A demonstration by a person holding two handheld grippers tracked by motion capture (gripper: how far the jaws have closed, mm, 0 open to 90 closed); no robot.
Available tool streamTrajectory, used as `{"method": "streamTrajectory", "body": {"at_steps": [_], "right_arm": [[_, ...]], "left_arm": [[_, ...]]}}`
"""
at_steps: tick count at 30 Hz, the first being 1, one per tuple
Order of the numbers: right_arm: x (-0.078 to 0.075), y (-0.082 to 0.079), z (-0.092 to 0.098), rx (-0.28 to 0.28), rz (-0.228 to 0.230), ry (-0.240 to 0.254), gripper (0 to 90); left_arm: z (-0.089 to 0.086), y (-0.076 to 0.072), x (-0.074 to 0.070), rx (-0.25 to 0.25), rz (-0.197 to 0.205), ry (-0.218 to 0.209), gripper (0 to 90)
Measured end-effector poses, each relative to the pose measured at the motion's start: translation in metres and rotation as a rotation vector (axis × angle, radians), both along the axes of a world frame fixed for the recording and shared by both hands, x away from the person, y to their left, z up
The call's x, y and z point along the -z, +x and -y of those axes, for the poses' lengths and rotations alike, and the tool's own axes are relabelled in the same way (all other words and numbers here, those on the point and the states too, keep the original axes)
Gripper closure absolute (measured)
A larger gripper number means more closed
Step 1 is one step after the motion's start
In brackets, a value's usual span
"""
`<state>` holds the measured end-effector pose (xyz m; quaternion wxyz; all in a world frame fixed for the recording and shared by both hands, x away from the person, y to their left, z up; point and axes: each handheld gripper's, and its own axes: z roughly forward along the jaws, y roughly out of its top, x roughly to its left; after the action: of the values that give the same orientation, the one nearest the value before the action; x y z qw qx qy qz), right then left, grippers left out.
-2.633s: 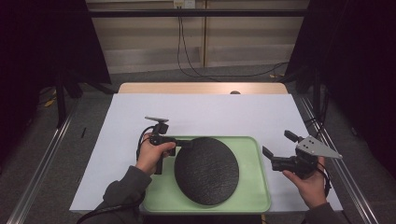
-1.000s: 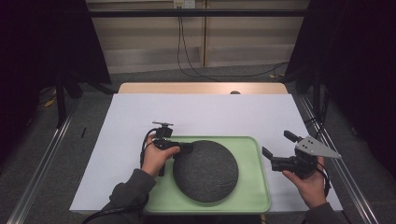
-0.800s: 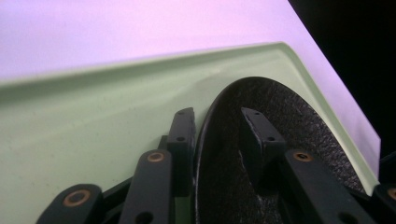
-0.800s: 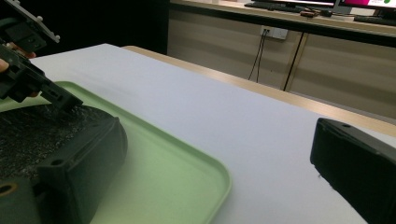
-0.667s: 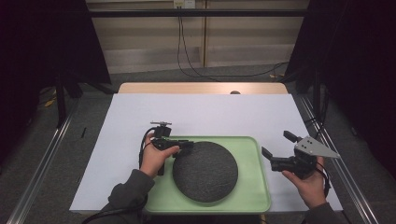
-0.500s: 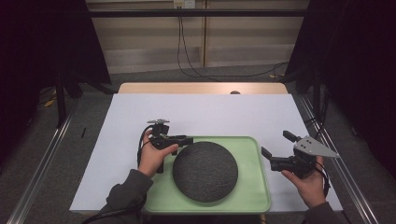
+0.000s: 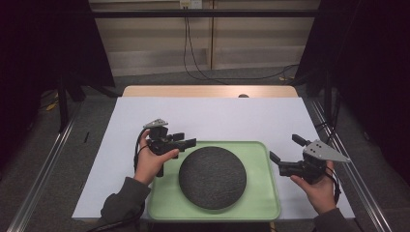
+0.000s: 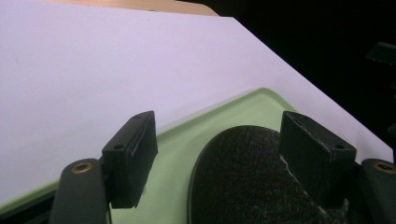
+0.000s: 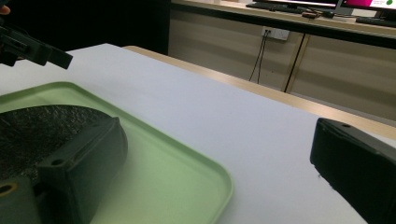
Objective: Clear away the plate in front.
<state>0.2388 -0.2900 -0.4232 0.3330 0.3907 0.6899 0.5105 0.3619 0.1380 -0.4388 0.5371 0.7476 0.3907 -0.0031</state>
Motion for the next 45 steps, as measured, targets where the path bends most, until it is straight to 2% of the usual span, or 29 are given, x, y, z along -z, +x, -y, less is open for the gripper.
{"method": "streamTrajectory", "body": {"at_steps": [2, 5, 8, 15, 16, 20, 24, 28, 29, 31, 37, 38, 40, 45], "right_arm": [[0.000, 0.000, 0.000, 0.000, 0.002, 0.000, 2.3], [0.000, 0.001, 0.000, -0.004, -0.001, -0.002, 2.3], [0.001, 0.002, 0.000, -0.006, 0.003, -0.001, 2.3], [0.001, 0.002, -0.002, -0.007, -0.002, -0.003, 2.4], [0.001, 0.002, -0.002, -0.008, -0.001, -0.003, 2.4], [0.001, 0.002, -0.001, -0.006, -0.003, -0.005, 2.4], [0.002, 0.003, -0.001, -0.008, -0.006, -0.008, 2.5], [0.002, 0.003, -0.001, -0.006, -0.005, -0.008, 2.6], [0.002, 0.002, -0.001, -0.006, -0.004, -0.007, 2.6], [0.002, 0.002, -0.001, -0.006, -0.005, -0.008, 2.6], [0.002, 0.003, -0.001, -0.009, -0.007, -0.009, 2.6], [0.002, 0.003, -0.001, -0.008, -0.007, -0.009, 2.5], [0.002, 0.003, -0.001, -0.008, -0.007, -0.010, 2.6], [0.002, 0.003, -0.001, -0.014, -0.010, -0.012, 2.5]], "left_arm": [[-0.001, 0.000, -0.001, -0.004, 0.000, -0.010, 26.6], [-0.007, -0.001, -0.006, -0.015, 0.021, 0.010, 22.8], [-0.010, -0.002, -0.009, -0.023, 0.041, 0.012, 19.9], [-0.023, -0.004, -0.011, -0.046, 0.050, -0.008, 14.7], [-0.024, -0.005, -0.011, -0.053, 0.049, -0.022, 14.1], [-0.028, -0.005, -0.013, -0.052, 0.057, -0.021, 10.7], [-0.037, -0.006, -0.016, -0.055, 0.075, -0.037, 8.2], [-0.043, -0.008, -0.017, -0.058, 0.093, -0.033, 5.8], [-0.045, -0.008, -0.017, -0.062, 0.096, -0.027, 5.6], [-0.048, -0.008, -0.017, -0.067, 0.099, -0.045, 5.4], [-0.058, -0.009, -0.017, -0.082, 0.111, -0.035, 4.6], [-0.059, -0.009, -0.017, -0.102, 0.109, -0.029, 4.6], [-0.061, -0.009, -0.017, -0.089, 0.112, -0.043, 4.6], [-0.069, -0.010, -0.018, -0.123, 0.122, -0.041, 4.9]]}}
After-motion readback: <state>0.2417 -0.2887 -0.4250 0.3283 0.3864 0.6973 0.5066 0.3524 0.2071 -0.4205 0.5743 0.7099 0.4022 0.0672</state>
